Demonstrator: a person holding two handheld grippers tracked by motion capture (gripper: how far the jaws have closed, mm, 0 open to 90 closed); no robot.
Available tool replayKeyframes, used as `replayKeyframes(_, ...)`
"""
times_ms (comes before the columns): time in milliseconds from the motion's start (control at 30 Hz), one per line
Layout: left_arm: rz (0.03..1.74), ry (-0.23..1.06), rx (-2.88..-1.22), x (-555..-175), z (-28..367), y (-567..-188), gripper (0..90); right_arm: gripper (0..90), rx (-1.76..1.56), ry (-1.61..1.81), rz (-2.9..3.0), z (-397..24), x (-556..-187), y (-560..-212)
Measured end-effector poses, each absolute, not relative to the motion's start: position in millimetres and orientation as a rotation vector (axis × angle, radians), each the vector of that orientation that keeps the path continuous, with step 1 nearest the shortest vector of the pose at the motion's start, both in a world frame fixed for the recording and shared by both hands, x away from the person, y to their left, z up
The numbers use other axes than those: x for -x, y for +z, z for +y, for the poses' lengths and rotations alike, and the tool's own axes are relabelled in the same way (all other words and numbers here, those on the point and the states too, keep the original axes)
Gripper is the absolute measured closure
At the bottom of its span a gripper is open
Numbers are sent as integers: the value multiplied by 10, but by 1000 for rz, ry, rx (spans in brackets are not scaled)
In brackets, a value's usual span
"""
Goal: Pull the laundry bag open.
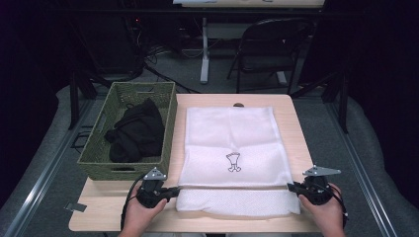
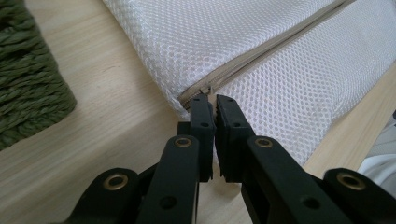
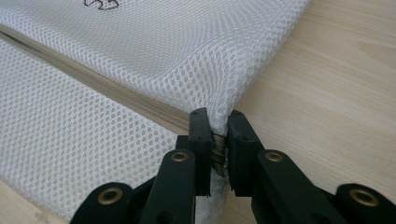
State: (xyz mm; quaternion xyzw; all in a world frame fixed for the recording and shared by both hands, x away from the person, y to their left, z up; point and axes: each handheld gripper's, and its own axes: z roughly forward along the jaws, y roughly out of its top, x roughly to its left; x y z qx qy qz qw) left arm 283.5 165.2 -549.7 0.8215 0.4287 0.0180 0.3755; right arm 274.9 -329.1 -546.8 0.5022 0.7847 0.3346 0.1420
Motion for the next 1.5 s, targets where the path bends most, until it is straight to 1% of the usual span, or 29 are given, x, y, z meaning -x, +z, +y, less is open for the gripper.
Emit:
replayKeyframes(200,1115,28,-2106,-2820,1707,-5520,868,814,-1439,964,2286,-3237,-2762,-5497)
replayKeyframes(700,1165,59,-2117,-2770,1814,-5578,868,811,-1401,947,2366,-3085,-2802,-5557)
replayKeyframes(900,1185,68,-2106,-2785,1838,-5607,849,773,-1394,937,2369,-3056,-2807,-5561)
replayKeyframes(1000,1185,82,-2107,-2789,1842,-5609,805,735,-1382,933,2365,-3062,-2814,-5563)
replayKeyframes(1033,1196,92,-2107,-2795,1846,-5616,754,704,-1385,928,2357,-3067,-2818,-5564)
replayKeyframes(1067,1196,92,-2107,-2795,1846,-5616,731,704,-1385,928,2357,-3067,-2818,-5564)
replayKeyframes(1100,1194,97,-2108,-2806,1855,-5619,731,691,-1381,925,2354,-3070,-2825,-5568)
replayKeyframes(1267,1183,120,-2089,-2826,1863,-5612,604,567,-1376,930,2323,-3081,-2842,-5580)
replayKeyframes(1367,1178,149,-2082,-2828,1859,-5599,521,509,-1372,945,2290,-3097,-2837,-5568)
replayKeyframes(1433,1170,165,-2083,-2834,1866,-5591,492,474,-1365,950,2278,-3104,-2840,-5565)
replayKeyframes(1500,1166,175,-2088,-2837,1872,-5585,484,452,-1363,950,2273,-3105,-2843,-5574)
